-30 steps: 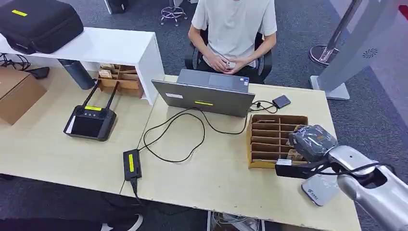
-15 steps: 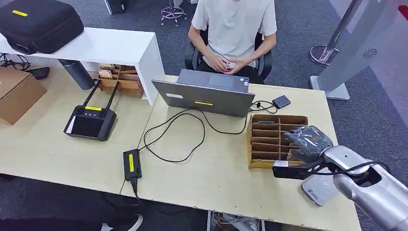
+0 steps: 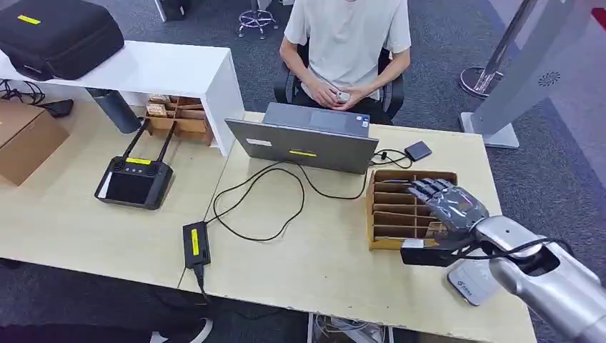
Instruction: Pass the card to the sensor for recognition and then transmit it.
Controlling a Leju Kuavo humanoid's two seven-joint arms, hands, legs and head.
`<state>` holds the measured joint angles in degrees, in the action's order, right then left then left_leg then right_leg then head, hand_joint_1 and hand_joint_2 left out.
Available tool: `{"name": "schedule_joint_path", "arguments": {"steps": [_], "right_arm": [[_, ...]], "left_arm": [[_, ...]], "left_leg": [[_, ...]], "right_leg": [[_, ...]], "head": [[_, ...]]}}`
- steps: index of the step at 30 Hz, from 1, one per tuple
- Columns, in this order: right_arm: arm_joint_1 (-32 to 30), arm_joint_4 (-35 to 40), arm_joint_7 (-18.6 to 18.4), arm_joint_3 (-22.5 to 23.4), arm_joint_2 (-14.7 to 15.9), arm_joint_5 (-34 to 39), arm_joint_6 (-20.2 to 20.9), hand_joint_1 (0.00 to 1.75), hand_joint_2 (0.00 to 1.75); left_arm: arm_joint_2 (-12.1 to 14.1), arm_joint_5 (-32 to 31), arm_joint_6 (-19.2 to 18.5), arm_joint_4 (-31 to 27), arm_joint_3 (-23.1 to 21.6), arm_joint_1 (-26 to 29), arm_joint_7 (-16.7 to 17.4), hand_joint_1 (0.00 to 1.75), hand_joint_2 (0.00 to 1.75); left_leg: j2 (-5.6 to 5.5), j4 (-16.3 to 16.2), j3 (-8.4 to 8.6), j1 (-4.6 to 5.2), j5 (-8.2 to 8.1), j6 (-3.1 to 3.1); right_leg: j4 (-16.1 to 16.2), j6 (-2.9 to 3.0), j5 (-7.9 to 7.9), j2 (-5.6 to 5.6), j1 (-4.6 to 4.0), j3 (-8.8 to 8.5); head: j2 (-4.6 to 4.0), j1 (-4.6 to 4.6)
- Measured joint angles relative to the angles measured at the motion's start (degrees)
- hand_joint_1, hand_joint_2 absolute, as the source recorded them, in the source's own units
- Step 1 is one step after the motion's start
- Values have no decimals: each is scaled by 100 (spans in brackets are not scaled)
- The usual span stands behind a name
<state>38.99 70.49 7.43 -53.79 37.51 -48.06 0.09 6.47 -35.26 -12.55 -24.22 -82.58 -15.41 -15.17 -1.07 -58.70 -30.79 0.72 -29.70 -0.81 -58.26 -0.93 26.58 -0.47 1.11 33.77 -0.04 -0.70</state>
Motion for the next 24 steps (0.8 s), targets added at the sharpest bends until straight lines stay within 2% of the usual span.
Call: {"name": "schedule_joint_path", "arguments": {"steps": [24], "right_arm": [[271, -409, 35, -214, -164, -46, -15, 0, 175]], "left_arm": [[-175, -345, -81, 105, -35, -77, 65, 0, 175]], "left_leg": [[2, 0, 3, 1, 0, 0]], "right_leg": [[1, 0, 0, 1, 0, 1]], "head": [[0, 0]]}}
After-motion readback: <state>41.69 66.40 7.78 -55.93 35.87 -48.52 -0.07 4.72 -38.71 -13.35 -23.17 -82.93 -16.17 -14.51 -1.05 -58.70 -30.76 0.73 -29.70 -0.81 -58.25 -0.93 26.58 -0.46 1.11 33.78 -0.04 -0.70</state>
